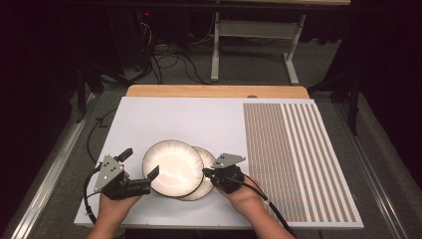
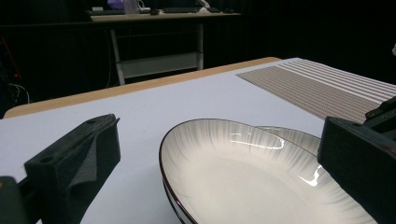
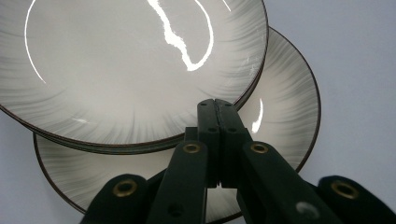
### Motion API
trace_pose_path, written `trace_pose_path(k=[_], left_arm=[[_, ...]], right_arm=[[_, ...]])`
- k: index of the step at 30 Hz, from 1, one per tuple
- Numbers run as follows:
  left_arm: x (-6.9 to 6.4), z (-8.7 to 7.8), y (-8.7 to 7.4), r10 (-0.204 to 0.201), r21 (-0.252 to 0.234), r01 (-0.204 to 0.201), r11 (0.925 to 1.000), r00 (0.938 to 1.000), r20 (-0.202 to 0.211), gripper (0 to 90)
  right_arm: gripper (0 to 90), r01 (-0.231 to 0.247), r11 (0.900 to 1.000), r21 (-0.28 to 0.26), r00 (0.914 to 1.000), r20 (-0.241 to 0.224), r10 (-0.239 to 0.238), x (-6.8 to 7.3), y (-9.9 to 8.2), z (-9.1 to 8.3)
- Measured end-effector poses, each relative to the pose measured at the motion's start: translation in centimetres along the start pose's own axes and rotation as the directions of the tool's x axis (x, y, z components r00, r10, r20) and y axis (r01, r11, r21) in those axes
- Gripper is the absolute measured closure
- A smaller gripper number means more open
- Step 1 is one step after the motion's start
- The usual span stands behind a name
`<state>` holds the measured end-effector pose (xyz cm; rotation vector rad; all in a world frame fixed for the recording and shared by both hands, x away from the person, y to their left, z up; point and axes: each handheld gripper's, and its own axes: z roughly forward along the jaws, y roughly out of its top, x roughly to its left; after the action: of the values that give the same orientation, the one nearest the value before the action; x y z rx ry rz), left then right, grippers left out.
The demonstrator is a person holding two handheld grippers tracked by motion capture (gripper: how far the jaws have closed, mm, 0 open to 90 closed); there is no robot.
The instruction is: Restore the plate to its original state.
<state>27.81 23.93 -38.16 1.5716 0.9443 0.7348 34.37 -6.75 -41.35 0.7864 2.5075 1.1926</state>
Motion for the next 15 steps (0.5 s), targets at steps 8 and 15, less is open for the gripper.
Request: trace_pose_path(k=[8,15], left_arm=[[-0.19,0.17,0.02,0.007,0.003,-0.007,1.0000,1.0000,0.002,0.1],[-0.30,0.30,0.02,0.005,0.000,-0.005,1.0000,0.9999,0.010,0.1]], right_arm=[[90.0,0.008,0.9999,0.006,0.9999,0.007,-0.008,0.17,0.17,-0.05],[90.0,0.011,0.9999,0.008,0.9999,0.011,-0.011,0.18,0.12,-0.10]])
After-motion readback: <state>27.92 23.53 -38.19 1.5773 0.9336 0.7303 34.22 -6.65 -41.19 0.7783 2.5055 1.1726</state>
